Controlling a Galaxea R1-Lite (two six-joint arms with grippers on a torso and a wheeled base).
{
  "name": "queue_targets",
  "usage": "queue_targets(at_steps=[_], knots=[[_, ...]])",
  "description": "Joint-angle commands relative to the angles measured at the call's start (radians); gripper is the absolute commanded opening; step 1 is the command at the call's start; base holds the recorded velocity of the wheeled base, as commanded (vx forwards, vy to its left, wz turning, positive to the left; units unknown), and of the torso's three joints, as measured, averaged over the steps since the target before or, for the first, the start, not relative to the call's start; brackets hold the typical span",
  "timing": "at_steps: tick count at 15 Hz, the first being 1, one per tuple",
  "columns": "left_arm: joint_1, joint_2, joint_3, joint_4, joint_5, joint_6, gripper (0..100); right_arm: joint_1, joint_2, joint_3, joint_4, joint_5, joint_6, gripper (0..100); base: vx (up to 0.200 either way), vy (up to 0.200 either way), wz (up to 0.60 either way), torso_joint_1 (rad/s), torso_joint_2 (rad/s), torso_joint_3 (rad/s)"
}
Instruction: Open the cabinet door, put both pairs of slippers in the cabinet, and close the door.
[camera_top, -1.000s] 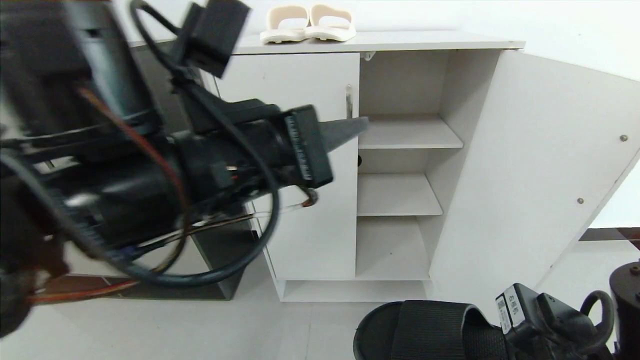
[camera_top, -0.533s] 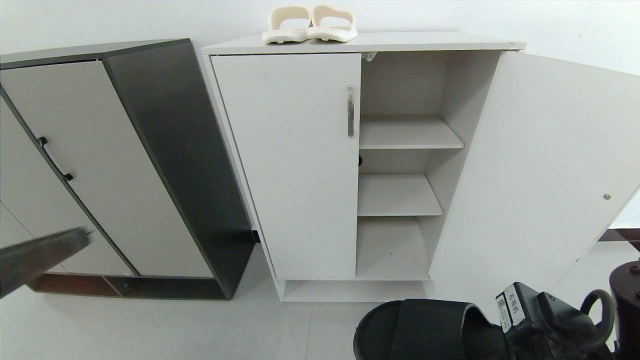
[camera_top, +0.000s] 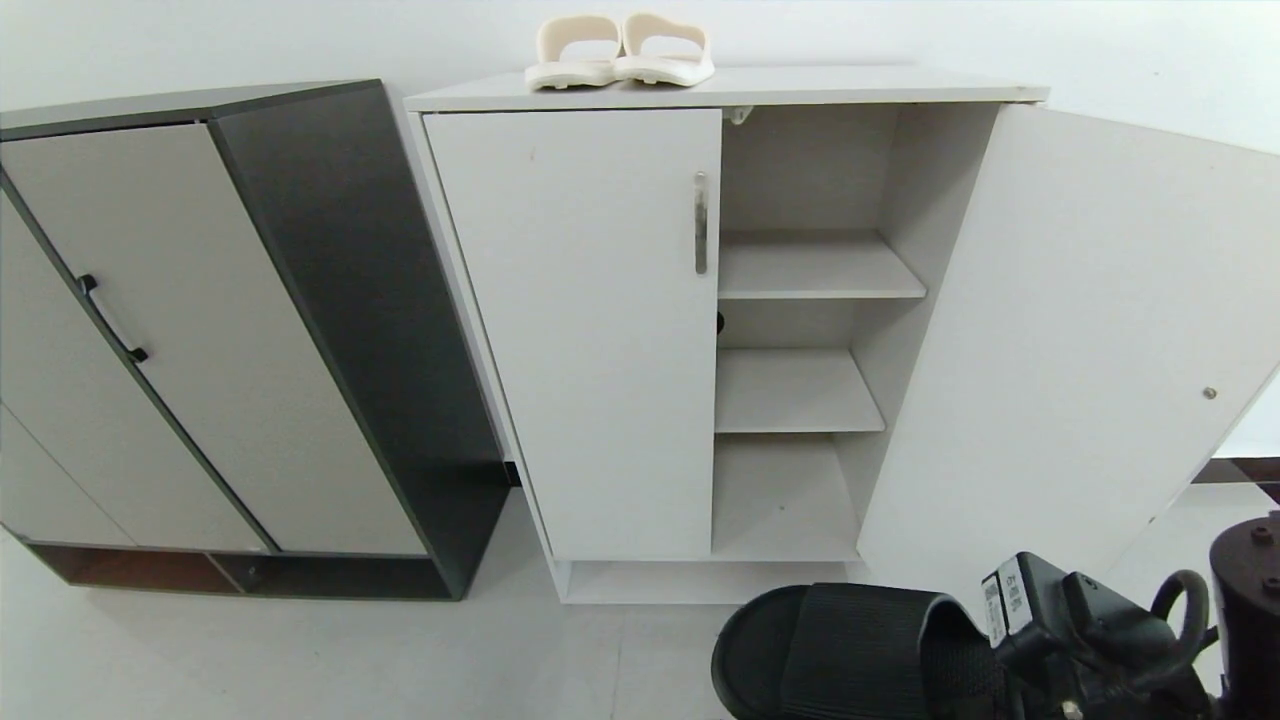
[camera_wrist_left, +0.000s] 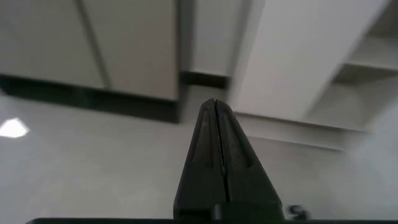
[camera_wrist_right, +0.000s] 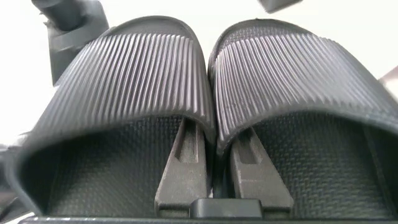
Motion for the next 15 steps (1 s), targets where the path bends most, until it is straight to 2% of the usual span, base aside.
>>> queue_targets(at_steps=[1,2,4,5,6,7,8,11,13,14,15], knots=[[0.019,-0.032,0.067,0.003,0.035,0.022,0,-0.002,0.034,-0.027,-0.001,-0.025,0.005,0,0.000,0.000,0.00,0.000,0.00,0.000],[0.019,-0.033,0.105,-0.006,0.041,0.024,0,-0.016,0.128,-0.119,-0.004,-0.163,0.114,0,0.000,0.000,0.00,0.000,0.00,0.000],[0.019,-0.032,0.109,-0.020,0.046,0.024,0,-0.016,0.240,-0.216,-0.041,-0.320,0.240,0,0.000,0.000,0.00,0.000,0.00,0.000],[0.019,-0.032,0.109,-0.020,0.046,0.024,0,-0.018,0.263,-0.231,-0.047,-0.359,0.256,0,0.000,0.000,0.00,0.000,0.00,0.000],[0.092,0.013,0.106,-0.017,0.069,0.028,0,-0.019,0.321,-0.276,-0.051,-0.470,0.280,0,0.000,0.000,0.00,0.000,0.00,0.000],[0.212,0.028,0.109,-0.022,0.069,0.068,0,-0.021,0.346,-0.290,-0.053,-0.508,0.280,0,0.000,0.000,0.00,0.000,0.00,0.000],[0.261,0.022,0.109,-0.022,0.047,0.099,0,-0.021,0.355,-0.297,-0.053,-0.516,0.280,0,0.000,0.000,0.00,0.000,0.00,0.000],[0.281,-0.087,0.114,-0.040,-0.045,0.127,0,-0.021,0.356,-0.302,-0.053,-0.537,0.280,0,0.000,0.000,0.00,0.000,0.00,0.000],[0.284,-0.096,0.185,-0.189,-0.279,0.127,0,-0.021,0.356,-0.302,-0.053,-0.542,0.280,0,0.000,0.000,0.00,0.000,0.00,0.000],[0.284,-0.096,0.214,-0.247,-0.362,0.137,0,-0.021,0.355,-0.302,-0.054,-0.542,0.282,0,0.000,0.000,0.00,0.000,0.00,0.000],[0.284,-0.096,0.228,-0.287,-0.407,0.145,0,-0.022,0.355,-0.302,-0.054,-0.542,0.282,0,0.000,0.000,0.00,0.000,0.00,0.000]])
